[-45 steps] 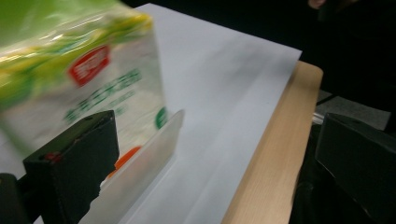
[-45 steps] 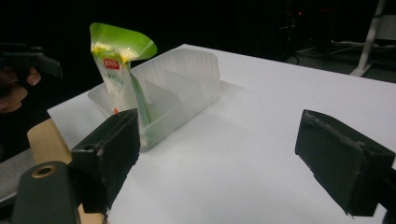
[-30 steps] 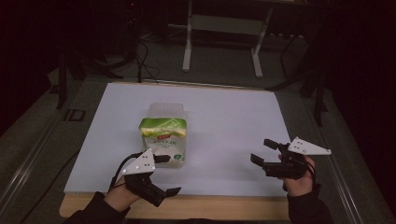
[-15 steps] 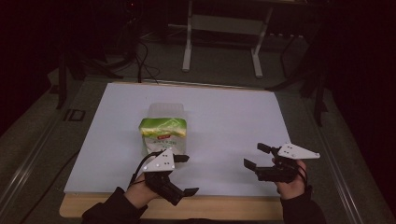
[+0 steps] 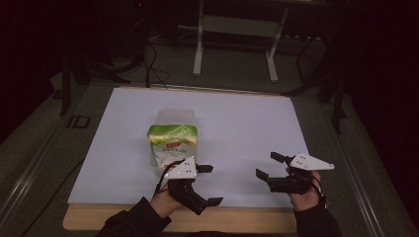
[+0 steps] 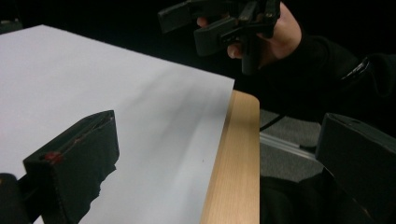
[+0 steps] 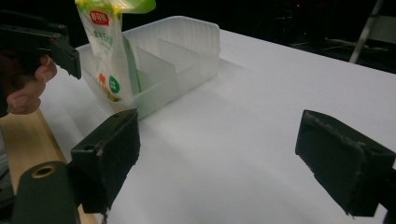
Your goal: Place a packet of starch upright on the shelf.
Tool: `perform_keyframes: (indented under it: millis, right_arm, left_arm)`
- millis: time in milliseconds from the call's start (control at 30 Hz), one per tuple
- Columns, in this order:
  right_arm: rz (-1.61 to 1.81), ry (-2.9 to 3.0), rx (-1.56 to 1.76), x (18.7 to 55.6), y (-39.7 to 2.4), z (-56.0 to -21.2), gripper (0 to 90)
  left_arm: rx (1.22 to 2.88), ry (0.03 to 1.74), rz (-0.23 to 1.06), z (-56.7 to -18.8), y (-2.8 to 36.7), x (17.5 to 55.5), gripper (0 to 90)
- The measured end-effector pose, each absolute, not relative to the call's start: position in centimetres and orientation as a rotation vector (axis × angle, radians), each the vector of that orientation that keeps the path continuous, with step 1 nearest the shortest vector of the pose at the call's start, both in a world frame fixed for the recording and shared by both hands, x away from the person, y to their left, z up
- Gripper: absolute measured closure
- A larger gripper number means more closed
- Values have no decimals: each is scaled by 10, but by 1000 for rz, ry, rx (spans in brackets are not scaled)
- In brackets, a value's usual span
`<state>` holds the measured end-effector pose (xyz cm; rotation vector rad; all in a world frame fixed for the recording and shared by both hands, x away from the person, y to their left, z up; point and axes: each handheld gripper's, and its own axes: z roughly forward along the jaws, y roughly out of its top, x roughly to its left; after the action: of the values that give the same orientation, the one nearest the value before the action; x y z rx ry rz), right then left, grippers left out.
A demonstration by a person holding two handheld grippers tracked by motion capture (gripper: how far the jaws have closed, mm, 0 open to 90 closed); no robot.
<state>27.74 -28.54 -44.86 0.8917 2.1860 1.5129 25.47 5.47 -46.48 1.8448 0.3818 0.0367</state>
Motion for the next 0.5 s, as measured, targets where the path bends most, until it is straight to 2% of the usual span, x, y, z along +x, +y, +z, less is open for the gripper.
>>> perform_keyframes:
  millis: [133,500]
  right_arm:
    - [1483,2197,880,277,-284,-451,138]
    - [1434,2221,919,272,-288,-464,137]
  left_arm:
    - [1853,368,63,-473,51,255,0]
    - [1907,355,20,-496,38,256,0]
